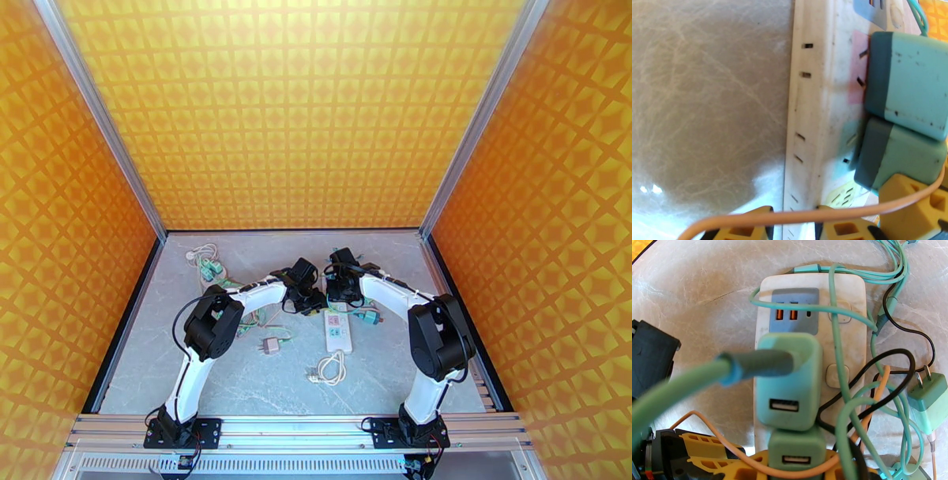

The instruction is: Pull the plug off the socket

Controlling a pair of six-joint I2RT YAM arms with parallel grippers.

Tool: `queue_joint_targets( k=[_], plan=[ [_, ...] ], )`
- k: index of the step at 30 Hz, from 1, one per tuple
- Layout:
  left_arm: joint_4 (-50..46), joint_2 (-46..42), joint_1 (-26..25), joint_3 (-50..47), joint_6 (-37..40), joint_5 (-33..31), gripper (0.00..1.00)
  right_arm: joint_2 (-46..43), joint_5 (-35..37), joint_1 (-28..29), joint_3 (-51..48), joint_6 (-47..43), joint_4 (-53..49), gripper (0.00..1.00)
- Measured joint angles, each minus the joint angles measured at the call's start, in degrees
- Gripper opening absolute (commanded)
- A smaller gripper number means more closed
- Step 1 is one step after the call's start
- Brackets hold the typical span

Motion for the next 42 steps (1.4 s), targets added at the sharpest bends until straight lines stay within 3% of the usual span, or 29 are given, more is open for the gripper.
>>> queue_joint_targets(
  k=[9,16,23,29,34,42],
  plan=[
    [18.6,-2.6,2.1,-11.4,-5.5,5.8,0.40,0.0,-1.4,-0.1,-0.3,1.3,0.1,0.24],
    [24.6,-1.9,3.5,-11.8,-8.0,7.5,0.42,0.0,-2.5,-0.4,-0.7,2.4,0.8,0.24],
    [20.7,-0.3,2.7,-9.4,-6.4,6.9,0.40,0.0,-3.1,-0.4,-0.8,2.6,0.9,0.24],
    [16.5,-0.1,1.6,-7.0,-4.2,4.8,0.30,0.0,-3.0,-0.4,-0.8,2.8,0.4,0.24],
    [8.3,0.9,1.0,-1.9,-1.2,2.2,0.29,0.1,-2.0,0.1,-0.3,2.8,-0.3,0.24],
    [4.7,1.4,0.3,0.4,-0.3,0.1,0.28,0.2,2.8,2.7,3.4,2.6,-4.5,0.24]
  ],
)
